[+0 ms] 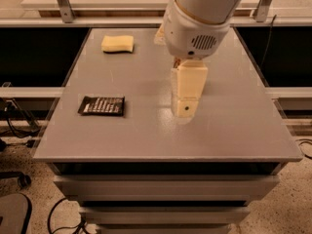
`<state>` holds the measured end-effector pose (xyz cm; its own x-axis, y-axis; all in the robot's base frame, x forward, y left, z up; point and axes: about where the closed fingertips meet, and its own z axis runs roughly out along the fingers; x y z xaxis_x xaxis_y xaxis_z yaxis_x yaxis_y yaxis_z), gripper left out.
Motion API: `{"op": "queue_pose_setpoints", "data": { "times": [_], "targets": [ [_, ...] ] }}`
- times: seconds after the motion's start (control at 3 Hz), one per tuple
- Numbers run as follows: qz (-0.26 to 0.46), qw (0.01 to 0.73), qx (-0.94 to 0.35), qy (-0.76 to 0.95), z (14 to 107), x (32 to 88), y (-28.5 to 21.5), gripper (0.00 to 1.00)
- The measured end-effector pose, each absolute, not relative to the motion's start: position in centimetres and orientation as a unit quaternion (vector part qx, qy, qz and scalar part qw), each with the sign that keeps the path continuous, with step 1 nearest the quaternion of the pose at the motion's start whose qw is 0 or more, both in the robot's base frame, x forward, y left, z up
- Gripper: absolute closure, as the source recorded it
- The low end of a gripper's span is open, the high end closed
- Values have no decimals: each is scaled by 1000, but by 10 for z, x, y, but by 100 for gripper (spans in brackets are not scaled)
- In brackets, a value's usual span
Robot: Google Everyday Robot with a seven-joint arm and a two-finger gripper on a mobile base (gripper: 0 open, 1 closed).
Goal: Pick rxbar chocolate
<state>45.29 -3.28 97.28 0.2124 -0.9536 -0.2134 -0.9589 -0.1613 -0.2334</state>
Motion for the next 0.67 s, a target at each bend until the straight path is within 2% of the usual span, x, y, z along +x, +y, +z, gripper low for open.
{"op": "queue_pose_setpoints", "data": {
  "times": [0.33,0.67],
  "targets": [
    [19,152,-792,591,959,452,24,0],
    [16,158,-790,592,961,453,26,0]
  ]
}}
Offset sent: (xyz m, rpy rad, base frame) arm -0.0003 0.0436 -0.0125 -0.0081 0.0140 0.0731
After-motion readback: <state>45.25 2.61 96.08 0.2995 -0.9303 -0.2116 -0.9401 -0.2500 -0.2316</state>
